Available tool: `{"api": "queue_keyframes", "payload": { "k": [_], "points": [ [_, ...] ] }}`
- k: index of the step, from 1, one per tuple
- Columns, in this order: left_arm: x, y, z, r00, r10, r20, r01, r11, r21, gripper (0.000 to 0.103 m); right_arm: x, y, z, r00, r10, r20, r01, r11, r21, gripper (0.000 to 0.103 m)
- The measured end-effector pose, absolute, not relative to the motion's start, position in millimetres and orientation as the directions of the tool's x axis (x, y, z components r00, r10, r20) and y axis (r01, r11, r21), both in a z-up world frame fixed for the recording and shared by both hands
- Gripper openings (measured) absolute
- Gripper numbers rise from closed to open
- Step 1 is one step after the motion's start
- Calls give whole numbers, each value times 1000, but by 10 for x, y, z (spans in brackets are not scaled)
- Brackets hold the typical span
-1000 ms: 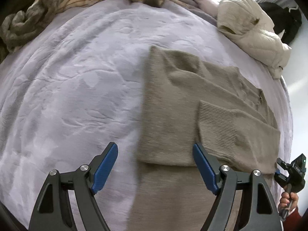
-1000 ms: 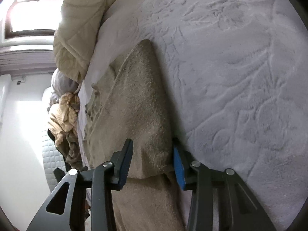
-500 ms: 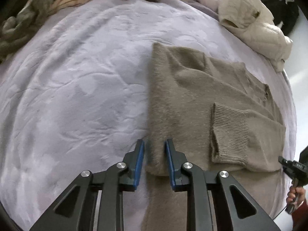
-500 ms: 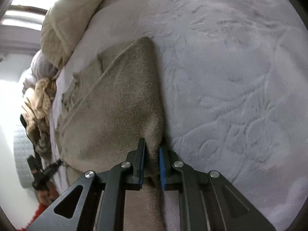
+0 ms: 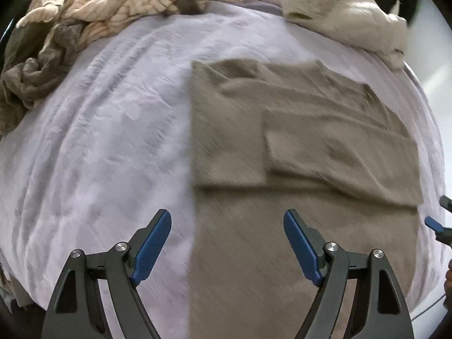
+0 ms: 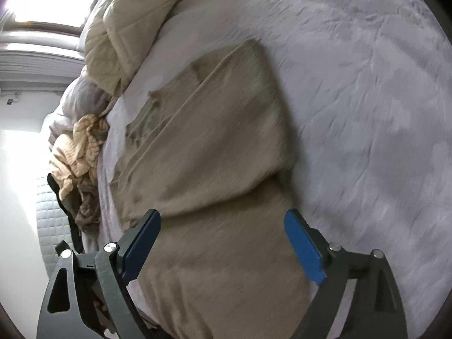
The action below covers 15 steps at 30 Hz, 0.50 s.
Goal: Fold small clothes
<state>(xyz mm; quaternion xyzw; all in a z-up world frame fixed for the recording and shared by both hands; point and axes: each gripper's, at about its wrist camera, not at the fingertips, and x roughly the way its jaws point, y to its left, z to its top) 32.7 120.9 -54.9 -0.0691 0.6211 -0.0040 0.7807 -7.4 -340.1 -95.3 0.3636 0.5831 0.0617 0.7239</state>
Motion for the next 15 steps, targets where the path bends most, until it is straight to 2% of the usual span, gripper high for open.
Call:
{"api": "queue_keyframes", "payload": {
  "k": [3,7,12,15],
  "points": [
    [211,1085,-498,194,-125,-973,-66,988,-140,82,-185,-3272,-860,343,537,-771,309,710,633,103],
    [73,955,-406,181,-137,-974,-40,988,-147,82,-275,-3048,-830,299,574,-762,294,704,646,103],
    [-97,735,-335,146,-71,-987,33,997,-67,82,-338,-2693,-810,169,477,-862,215,836,505,103],
    [-189,678,-332,111,-69,-991,57,996,-63,82,-404,-2545,-812,115,414,-903,187,884,429,103]
  ]
}}
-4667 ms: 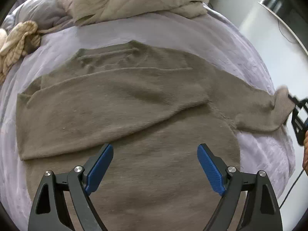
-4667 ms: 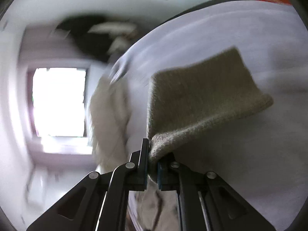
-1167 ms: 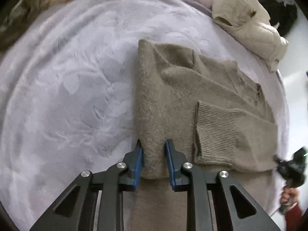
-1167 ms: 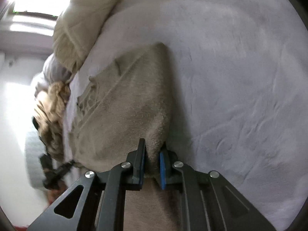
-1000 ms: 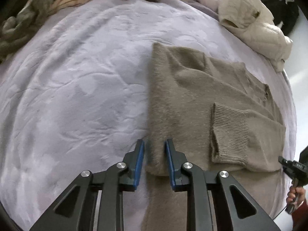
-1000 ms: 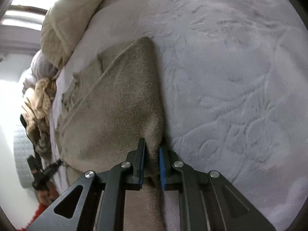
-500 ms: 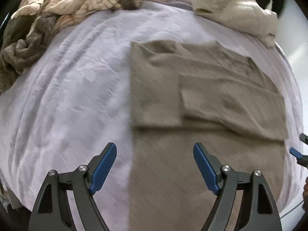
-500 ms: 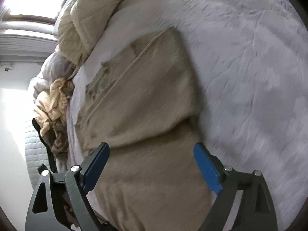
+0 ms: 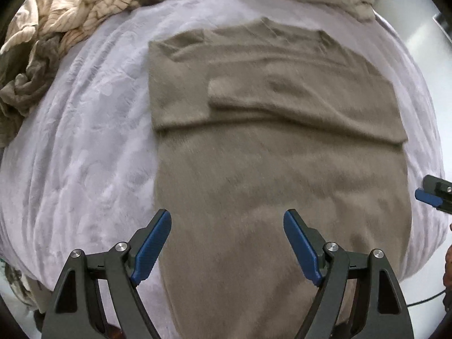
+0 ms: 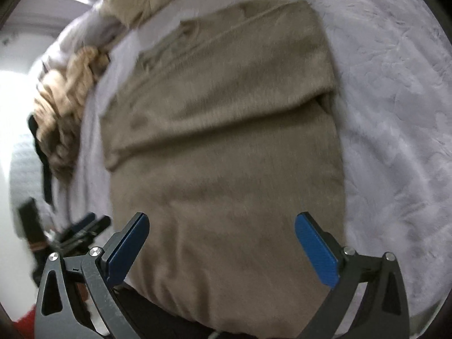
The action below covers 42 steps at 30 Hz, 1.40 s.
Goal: Fold small clothes
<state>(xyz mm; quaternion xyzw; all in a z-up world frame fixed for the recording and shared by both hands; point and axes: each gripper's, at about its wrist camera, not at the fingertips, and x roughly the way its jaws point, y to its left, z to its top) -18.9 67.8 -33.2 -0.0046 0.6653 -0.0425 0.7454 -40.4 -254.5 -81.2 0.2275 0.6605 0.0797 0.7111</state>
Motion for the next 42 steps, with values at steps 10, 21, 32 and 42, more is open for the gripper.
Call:
{"api": "queue_keyframes", "payload": {
  "k": [10,21,32,42],
  "points": [
    [-405,720,-268,39,-24,-999,24,999,-23,82,-612,-2497,-769,55,415,-908,175,891,418,103],
    [-699,799,-319,-7,-18,-1000,-148,989,-17,82,-646,-2637,-990,-2,466,-885,109,880,463,103],
    [-910,959,-211,19,-19,-1000,-246,969,-23,82,-635,-2550,-939,0,531,-848,55,846,530,103],
    [-1201,1247,-392,31,-101,-994,-268,958,-105,82,-906,-2515,-1079,-11,520,-854,135,847,513,103]
  ]
}}
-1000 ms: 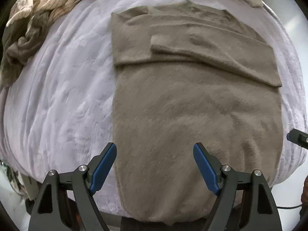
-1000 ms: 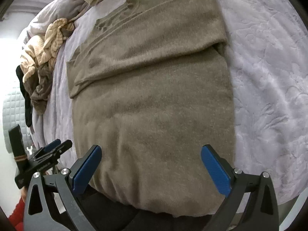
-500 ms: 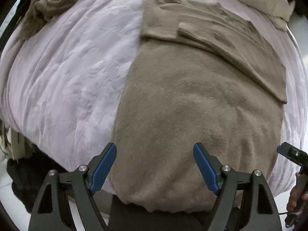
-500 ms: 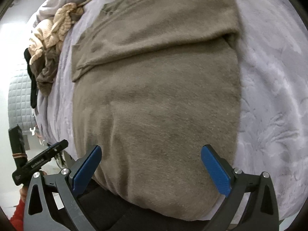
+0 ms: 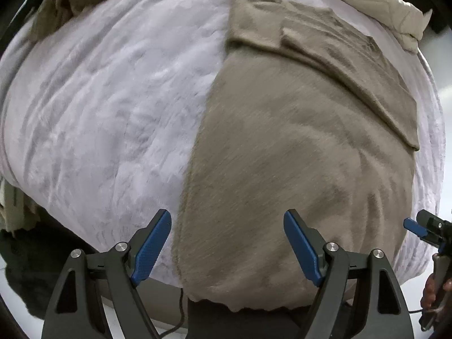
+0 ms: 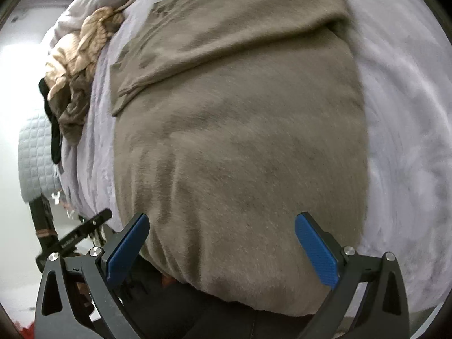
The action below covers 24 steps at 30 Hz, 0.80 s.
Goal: Fold small clothes
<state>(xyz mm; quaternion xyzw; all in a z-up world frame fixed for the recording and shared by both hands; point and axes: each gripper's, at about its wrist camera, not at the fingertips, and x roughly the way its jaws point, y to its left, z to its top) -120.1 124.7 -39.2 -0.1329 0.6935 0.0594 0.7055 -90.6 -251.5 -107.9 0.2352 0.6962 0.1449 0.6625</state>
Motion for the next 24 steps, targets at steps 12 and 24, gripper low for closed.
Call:
{"api": "queue_keyframes", "payload": {
  "k": [12,24],
  "points": [
    [-1713,1513,-768,-4,-225,-974,-195,956,-220,82,-1694,-2802,-1199,68,527,-847,226,819,528,103],
    [-2020,1264,-1003,-61,-312,-948,-53,949,-309,89,-2355,-2785,-1665,-32,525,-851,245,829,502,103]
  ]
}}
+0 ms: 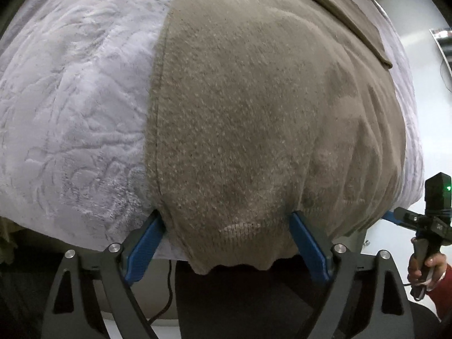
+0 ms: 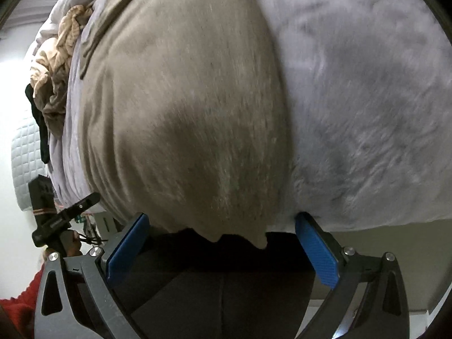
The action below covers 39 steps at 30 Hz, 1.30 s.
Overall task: Fold small clothes
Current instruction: 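Grasp the hem with both tools and lift it toward the collar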
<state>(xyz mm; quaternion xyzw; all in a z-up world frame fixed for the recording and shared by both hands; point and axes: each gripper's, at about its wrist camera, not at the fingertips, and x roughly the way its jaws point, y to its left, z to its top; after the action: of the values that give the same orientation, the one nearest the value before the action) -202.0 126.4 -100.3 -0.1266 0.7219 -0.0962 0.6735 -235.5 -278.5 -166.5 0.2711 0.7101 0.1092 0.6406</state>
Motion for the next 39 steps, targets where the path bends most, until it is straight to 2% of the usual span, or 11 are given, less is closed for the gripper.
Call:
{"api": "queue_keyframes", "payload": {
  "k": [6,8,9,11,18,22,29,35,36,38,39],
  "points": [
    [-2147,1174,-1011,-34,-312,-949,-51,949,-310,86,-2381,-2670,-1754,-37,557,-830,273,804,527,97],
    [-2230,1165,-970,-24,-309,-951,-48,950,-308,56,-2393,-2679,-1732,-24,564,-826,312,789,529,59],
    [-2254,1194,-950,-18,-327,-945,-47,944,-326,48,-2403,-2700,-1743,-35,558,-829,344,786,514,34],
    [-2284,1270,-940,-14,-389,-921,-63,920,-388,13,-2417,-2733,-1723,-5,583,-812,373,755,539,16],
    [-2248,1456,-485,106,-549,-829,-130,819,-559,13,-2210,-2762,-1198,196,755,-626,336,548,766,14],
    [-1941,1497,-145,206,-541,-816,-110,816,-568,13,-1718,-2833,-861,281,785,-552,275,485,830,14],
    [-958,1549,89,312,-459,-832,-80,860,-504,13,-577,-3018,-711,319,748,-582,235,533,813,14],
    [-317,1380,-200,279,-319,-906,-146,918,-368,15,63,-3117,-973,240,686,-686,277,629,726,14],
    [-260,1342,-290,247,-288,-925,-153,931,-331,20,99,-3181,-1080,216,679,-702,291,641,710,14],
    [-229,1295,-385,210,-204,-956,-173,955,-242,63,152,-3223,-1203,184,668,-721,313,656,687,14],
    [-233,1301,-410,207,-155,-966,-182,964,-194,70,179,-3235,-1255,170,664,-728,325,660,677,16]
  ]
}}
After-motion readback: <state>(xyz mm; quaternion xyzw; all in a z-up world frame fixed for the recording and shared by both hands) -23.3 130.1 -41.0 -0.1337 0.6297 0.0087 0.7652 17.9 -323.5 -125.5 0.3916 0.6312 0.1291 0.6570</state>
